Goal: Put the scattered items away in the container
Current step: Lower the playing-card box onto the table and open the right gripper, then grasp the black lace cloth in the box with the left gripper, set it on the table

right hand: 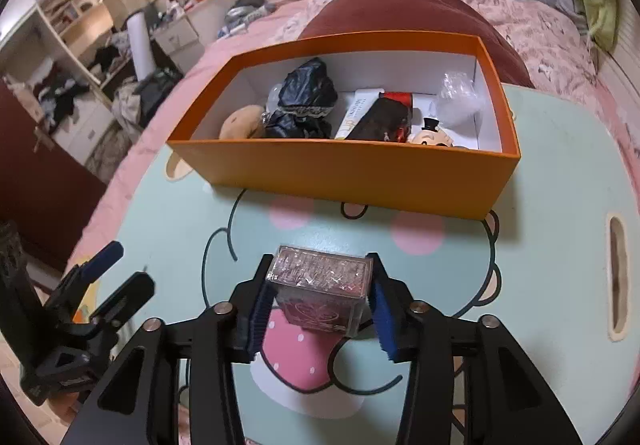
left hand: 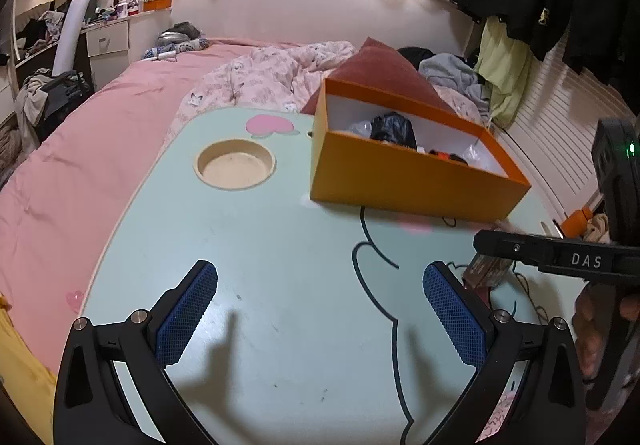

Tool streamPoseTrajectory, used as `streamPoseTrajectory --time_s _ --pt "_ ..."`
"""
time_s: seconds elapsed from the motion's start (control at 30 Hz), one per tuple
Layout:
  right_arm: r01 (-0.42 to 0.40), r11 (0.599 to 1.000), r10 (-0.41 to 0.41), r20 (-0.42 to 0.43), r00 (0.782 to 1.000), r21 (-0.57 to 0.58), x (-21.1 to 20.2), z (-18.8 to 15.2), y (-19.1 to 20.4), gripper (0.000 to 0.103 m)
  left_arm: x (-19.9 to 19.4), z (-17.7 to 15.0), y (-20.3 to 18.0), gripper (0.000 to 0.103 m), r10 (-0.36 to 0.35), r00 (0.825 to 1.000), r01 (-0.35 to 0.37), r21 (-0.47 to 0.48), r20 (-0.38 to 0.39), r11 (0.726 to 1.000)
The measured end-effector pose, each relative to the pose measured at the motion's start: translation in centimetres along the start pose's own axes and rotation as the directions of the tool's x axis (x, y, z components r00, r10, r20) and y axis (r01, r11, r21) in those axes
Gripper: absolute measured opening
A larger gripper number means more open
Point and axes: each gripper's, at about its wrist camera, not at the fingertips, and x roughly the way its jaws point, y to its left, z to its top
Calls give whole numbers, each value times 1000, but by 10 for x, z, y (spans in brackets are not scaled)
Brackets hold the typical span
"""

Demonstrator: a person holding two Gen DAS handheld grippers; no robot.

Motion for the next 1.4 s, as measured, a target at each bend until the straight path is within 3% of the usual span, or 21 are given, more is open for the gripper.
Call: streamPoseTrajectory --time_s 0.07,0.13,0.23,0.33,0.43,0.57,0.6,0.73,0.83,0.93,0.97,1.1,1.2,1.4 --pt "-10 1000 9 61 998 19 -6 -3 -4 64 -2 5 0 103 0 1000 0 3 10 1000" --pt "-19 1000 16 136 991 24 -18 -7 -2 68 -2 12 -2 103 -6 1000 6 14 15 1000" --pt "-10 1000 7 230 973 10 -37 -11 5 82 -2 38 -10 103 -51 998 50 35 24 998" --pt "12 1000 -11 286 958 -1 -46 -16 8 83 11 75 -30 103 -61 998 60 87 9 994" --pt "23 1000 -20 295 955 -6 -43 -23 7 83 40 109 -62 102 -57 997 65 176 -55 982" --pt "-2 1000 8 300 954 -21 -38 -33 10 83 91 132 -96 73 -53 979 97 219 -198 971" --pt "2 1000 6 312 950 -25 -40 -36 10 83 107 134 -101 70 -40 970 93 215 -238 972" --pt "27 999 -9 342 940 -46 -45 -38 14 83 156 136 -103 66 67 949 -10 185 -308 983" --pt "27 998 -7 338 941 -53 -45 -37 15 83 171 134 -100 62 102 947 -46 185 -304 982" --pt "16 999 -1 323 946 -43 -41 -35 11 83 162 131 -104 26 80 960 -13 243 -268 970" --pt "12 999 1 322 947 -39 -41 -35 10 83 157 132 -104 21 63 959 8 247 -278 969" --pt "6 999 5 321 947 -33 -40 -38 8 83 121 143 -98 21 -10 975 60 219 -223 974" --pt "6 999 5 317 948 -32 -39 -38 8 83 76 150 -93 21 -112 982 139 187 -151 972" --pt "5 1000 3 316 949 -22 -39 -38 7 83 -1 131 -71 21 -252 966 258 164 -57 952"
